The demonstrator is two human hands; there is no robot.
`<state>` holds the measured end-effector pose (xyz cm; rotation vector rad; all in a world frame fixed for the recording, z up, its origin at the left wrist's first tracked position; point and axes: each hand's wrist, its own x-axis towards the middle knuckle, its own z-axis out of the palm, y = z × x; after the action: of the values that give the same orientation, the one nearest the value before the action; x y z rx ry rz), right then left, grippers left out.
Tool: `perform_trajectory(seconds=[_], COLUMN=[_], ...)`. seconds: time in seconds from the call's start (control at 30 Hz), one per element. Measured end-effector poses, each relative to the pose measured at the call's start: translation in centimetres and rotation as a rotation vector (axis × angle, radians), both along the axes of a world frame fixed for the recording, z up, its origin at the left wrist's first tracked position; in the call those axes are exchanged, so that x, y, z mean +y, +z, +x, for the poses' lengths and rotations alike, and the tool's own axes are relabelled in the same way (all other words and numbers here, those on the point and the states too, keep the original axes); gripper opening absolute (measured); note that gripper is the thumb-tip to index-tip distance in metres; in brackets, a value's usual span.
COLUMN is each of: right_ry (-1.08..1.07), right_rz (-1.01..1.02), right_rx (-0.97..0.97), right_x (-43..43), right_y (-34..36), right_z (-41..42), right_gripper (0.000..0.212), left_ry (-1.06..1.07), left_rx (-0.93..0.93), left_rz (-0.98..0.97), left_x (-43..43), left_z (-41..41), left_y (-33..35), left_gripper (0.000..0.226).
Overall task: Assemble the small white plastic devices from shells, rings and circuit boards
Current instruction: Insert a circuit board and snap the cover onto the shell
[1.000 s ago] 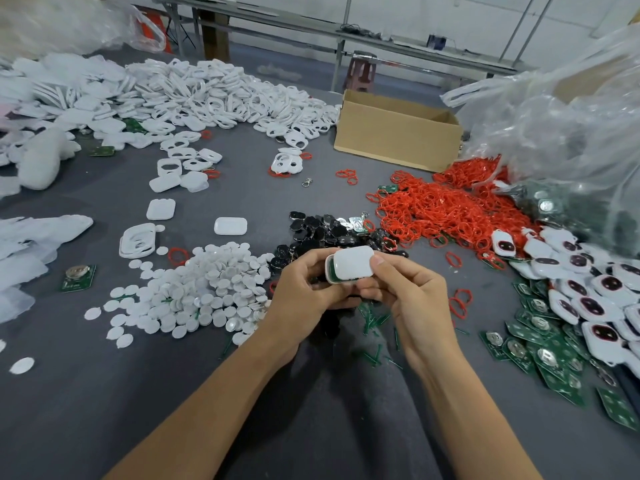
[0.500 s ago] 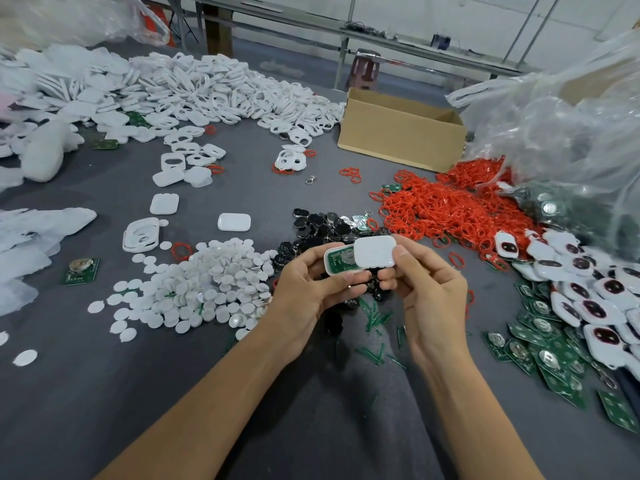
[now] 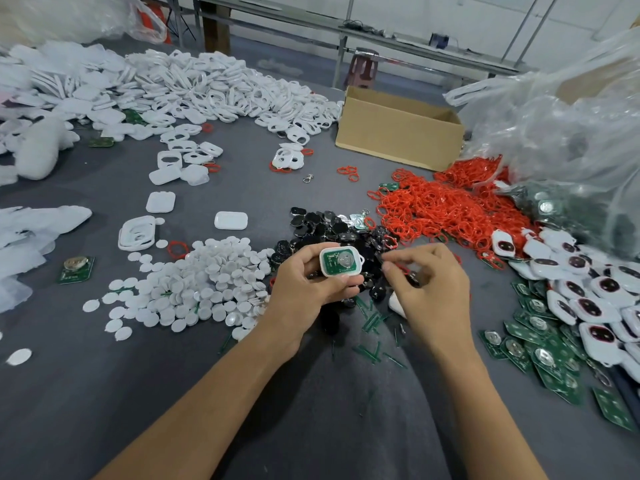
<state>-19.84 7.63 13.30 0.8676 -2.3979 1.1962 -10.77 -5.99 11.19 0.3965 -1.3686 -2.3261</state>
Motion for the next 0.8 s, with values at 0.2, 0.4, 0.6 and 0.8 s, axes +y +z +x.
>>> perform_trajectory(seconds=[0.2,0.4,0.6,0.8], right_ry=[0.159,0.145,0.153,0.151], right_rz=[0.056,0.099,0.107,0.084], right_rx=[0.072,0.056,0.046,0.055], right_x=[-1.1,-0.9,-1.0,-1.0], right_y=[0.2,0.1,0.2,0.3], right_z=[1.2,1.2,1.4,1.6], right_gripper=[0.014,0.019,0.017,0.015], left_ry=[-0.073,-0.093,-0.108,-0.108], left_rx=[0.004,0.007,0.007,0.004], left_rz=[-0.031,-0.068,-0.085,-0.086], left_x=[0.5,0.3,0.3,0.2], left_z=[0.1,-0.1,-0.2,-0.1], left_y=[0.2,-0.2,-0.5,-0.4], left_gripper=[0.041,0.039,0.039,0.037])
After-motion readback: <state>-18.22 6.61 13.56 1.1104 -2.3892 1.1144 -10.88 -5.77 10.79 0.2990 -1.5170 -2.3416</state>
